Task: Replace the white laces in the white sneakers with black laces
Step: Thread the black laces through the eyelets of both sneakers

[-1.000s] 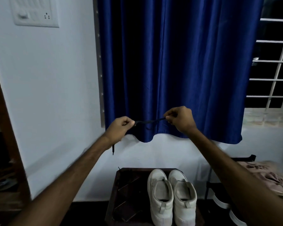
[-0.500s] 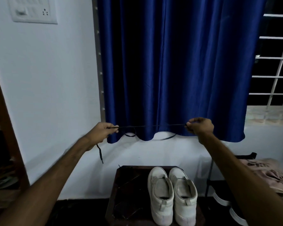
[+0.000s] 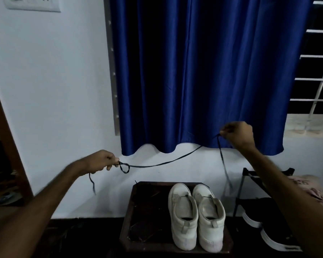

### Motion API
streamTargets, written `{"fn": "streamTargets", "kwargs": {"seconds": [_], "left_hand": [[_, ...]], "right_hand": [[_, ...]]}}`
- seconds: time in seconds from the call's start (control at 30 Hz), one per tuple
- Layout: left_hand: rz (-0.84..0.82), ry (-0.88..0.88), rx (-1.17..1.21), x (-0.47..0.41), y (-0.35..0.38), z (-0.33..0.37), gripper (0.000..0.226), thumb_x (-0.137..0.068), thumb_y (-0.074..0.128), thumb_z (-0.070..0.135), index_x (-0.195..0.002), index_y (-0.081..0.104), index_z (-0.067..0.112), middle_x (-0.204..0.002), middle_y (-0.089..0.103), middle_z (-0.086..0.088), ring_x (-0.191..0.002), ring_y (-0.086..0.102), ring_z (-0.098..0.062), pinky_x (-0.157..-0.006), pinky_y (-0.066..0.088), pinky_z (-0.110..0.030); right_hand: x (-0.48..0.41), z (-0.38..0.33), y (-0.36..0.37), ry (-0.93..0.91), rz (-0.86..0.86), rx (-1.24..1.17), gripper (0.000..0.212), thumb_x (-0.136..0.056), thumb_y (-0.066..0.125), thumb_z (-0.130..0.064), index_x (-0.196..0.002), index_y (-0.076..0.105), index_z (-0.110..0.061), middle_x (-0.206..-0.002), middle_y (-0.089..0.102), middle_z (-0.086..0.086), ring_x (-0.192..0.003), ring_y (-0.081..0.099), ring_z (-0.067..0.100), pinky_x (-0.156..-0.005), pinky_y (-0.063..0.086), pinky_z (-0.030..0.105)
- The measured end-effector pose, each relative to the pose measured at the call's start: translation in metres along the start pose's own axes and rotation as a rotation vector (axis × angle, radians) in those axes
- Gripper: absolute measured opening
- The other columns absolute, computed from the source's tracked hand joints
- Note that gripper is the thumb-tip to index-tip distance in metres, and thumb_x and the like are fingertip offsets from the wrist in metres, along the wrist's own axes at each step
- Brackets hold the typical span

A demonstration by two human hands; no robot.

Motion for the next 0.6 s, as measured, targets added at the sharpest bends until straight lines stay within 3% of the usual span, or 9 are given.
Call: {"fn": "streamTargets", "kwargs": {"seconds": [0.1, 0.17, 0.3, 0.37, 0.5, 0.6], "left_hand": [[0.048, -0.043, -0.413, -0.007, -0.002, 0.004, 0.038, -0.095, 0.052, 0.049, -0.077, 0.064, 0.018, -0.080, 0.062, 0.000, -0.077, 0.057, -0.017, -0.069, 0.043, -0.027], [0.087, -0.052, -0.412, -0.009, -0.003, 0.015, 0.037, -0.095, 0.055, 0.045, -0.073, 0.060, 0.015, -0.081, 0.064, -0.005, -0.078, 0.058, -0.020, -0.068, 0.043, -0.028], [0.148, 0.023, 0.325, -0.005, 0.007, 0.055, 0.015, -0.099, 0.054, 0.025, -0.091, 0.060, 0.014, -0.070, 0.054, -0.001, -0.057, 0.042, -0.010, -0.049, 0.031, -0.021], [0.083, 0.076, 0.513, -0.004, 0.015, 0.074, 0.014, -0.100, 0.051, 0.013, -0.103, 0.064, 0.014, -0.080, 0.059, -0.002, -0.058, 0.043, -0.007, -0.049, 0.033, -0.019], [-0.063, 0.242, 0.701, -0.001, 0.032, 0.106, 0.045, -0.091, 0.051, -0.012, -0.126, 0.059, 0.014, -0.120, 0.066, -0.003, -0.096, 0.064, -0.011, -0.073, 0.052, -0.023], [-0.100, 0.326, 0.878, -0.003, 0.037, 0.123, 0.071, -0.082, 0.046, -0.027, -0.141, 0.046, 0.013, -0.138, 0.054, 0.001, -0.124, 0.055, -0.017, -0.093, 0.053, -0.030]], "right_hand": [[0.000, -0.014, -0.001, -0.064, 0.032, 0.073, 0.006, -0.084, 0.072, -0.013, -0.087, 0.074, -0.017, -0.084, 0.074, 0.002, -0.080, 0.070, 0.019, -0.079, 0.059, 0.039], [0.001, -0.016, 0.003, -0.009, 0.034, 0.060, 0.009, -0.084, 0.070, -0.012, -0.082, 0.070, -0.021, -0.083, 0.074, 0.003, -0.082, 0.071, 0.022, -0.080, 0.059, 0.043], [0.016, -0.018, 0.023, 0.103, -0.047, -0.124, 0.018, -0.085, 0.063, -0.005, -0.075, 0.064, -0.020, -0.072, 0.072, 0.007, -0.069, 0.071, 0.021, -0.073, 0.061, 0.041], [0.027, -0.020, 0.035, 0.110, -0.138, -0.162, 0.013, -0.088, 0.060, -0.002, -0.082, 0.066, -0.011, -0.073, 0.071, 0.012, -0.062, 0.070, 0.021, -0.066, 0.061, 0.038], [0.046, -0.019, 0.047, 0.107, -0.238, -0.157, 0.008, -0.091, 0.060, 0.000, -0.091, 0.066, -0.005, -0.076, 0.070, 0.009, -0.054, 0.065, 0.018, -0.055, 0.058, 0.029], [0.050, -0.021, 0.045, 0.142, -0.221, -0.223, 0.006, -0.092, 0.061, -0.005, -0.092, 0.067, -0.006, -0.080, 0.070, 0.010, -0.050, 0.059, 0.017, -0.046, 0.052, 0.021]]}}
Point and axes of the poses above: each hand's wrist, its own x-axis away from the middle knuckle, its own y-axis out of the palm, z = x × y, the point moved 2 cm from there along -x, towards the middle knuckle
